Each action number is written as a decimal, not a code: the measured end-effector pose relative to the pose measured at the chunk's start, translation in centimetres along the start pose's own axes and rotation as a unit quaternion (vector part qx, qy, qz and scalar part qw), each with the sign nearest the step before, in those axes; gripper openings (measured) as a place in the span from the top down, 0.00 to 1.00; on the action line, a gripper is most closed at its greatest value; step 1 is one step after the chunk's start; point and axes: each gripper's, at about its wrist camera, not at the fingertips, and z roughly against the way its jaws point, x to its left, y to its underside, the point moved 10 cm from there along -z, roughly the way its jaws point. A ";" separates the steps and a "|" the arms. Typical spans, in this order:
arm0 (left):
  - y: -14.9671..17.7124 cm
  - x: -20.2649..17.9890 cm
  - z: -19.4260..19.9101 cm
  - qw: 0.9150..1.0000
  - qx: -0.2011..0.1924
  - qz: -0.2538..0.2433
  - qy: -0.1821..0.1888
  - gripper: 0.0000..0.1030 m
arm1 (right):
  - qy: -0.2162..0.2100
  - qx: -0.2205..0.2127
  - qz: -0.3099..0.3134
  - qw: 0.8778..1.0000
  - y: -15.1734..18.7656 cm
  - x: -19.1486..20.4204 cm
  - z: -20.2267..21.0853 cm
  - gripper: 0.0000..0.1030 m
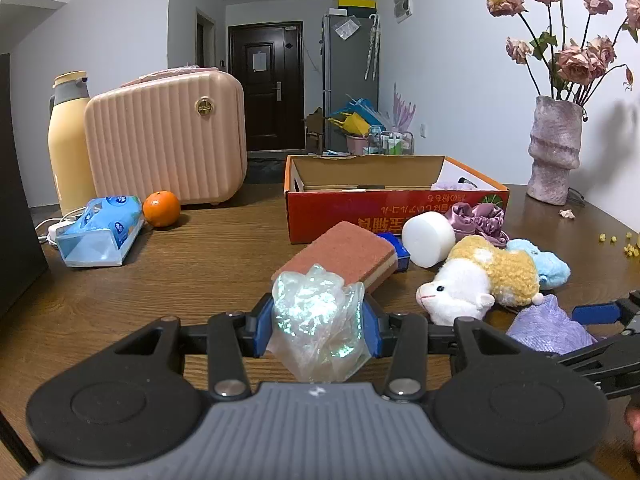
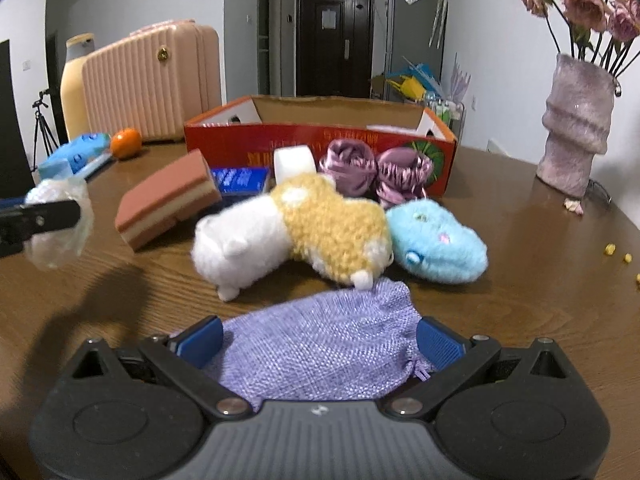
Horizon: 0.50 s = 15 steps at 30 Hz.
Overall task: Organize soft objects
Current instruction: 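Grasp the lavender drawstring pouch with the right gripper while the left holds the bag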
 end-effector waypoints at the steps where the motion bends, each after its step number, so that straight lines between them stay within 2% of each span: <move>1: 0.1 0.0 0.0 1.000 0.001 0.001 0.001 0.56 | -0.001 0.004 -0.003 1.000 0.2 -0.1 -0.2 0.00; 4: 0.2 0.0 -0.1 1.000 0.005 0.002 0.002 0.56 | -0.010 0.015 -0.015 1.000 0.7 -0.2 -0.8 0.00; 11: 0.6 -0.2 -0.1 1.000 0.010 -0.001 0.004 0.56 | -0.003 0.007 0.007 1.000 1.0 0.2 -0.8 0.01; 15: 0.5 -0.2 0.0 1.000 0.007 0.000 0.004 0.56 | -0.014 0.005 0.006 1.000 1.0 0.2 -0.6 0.07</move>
